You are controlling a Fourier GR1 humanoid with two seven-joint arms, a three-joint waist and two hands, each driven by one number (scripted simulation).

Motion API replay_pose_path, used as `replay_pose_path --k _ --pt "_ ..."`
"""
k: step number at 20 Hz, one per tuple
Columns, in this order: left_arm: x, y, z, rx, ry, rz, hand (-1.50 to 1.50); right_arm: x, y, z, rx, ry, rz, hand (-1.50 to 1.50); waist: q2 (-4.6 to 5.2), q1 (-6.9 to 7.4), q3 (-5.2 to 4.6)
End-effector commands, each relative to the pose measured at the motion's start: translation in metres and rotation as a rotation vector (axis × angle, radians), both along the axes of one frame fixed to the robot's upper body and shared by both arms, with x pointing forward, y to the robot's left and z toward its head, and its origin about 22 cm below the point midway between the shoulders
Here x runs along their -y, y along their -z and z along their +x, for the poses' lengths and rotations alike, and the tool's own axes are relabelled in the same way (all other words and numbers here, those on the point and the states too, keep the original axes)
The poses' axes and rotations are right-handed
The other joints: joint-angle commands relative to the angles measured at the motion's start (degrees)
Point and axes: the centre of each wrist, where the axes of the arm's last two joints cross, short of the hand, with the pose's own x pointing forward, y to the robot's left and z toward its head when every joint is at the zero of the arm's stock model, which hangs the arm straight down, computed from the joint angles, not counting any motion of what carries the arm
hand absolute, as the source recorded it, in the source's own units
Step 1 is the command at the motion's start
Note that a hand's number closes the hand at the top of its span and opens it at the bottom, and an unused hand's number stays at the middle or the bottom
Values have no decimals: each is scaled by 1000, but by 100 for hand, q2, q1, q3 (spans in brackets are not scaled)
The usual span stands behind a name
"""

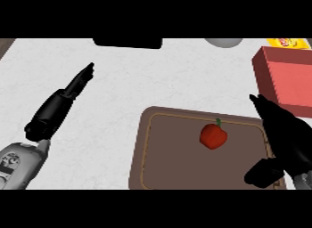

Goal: Pick the bell pepper from the tray and place it in the cardboard box

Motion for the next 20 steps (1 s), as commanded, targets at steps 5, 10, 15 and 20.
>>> replay_pose_path --k 5,10,15,20 --pt "-6 7 -1 -8 -24 11 0 -42 21 30 -117 156 -109 -150 -28 -140 -2" --pt "-8 2 0 -10 -43 11 0 -57 25 54 -101 180 -158 -150 -70 -251 21" --pt "-15 9 -3 -17 -57 -12 0 -81 40 68 -138 172 -195 -150 -79 -312 26" --pt "-25 8 -11 -23 -58 -18 0 -86 59 76 -172 213 -220 -150 -108 -365 32"
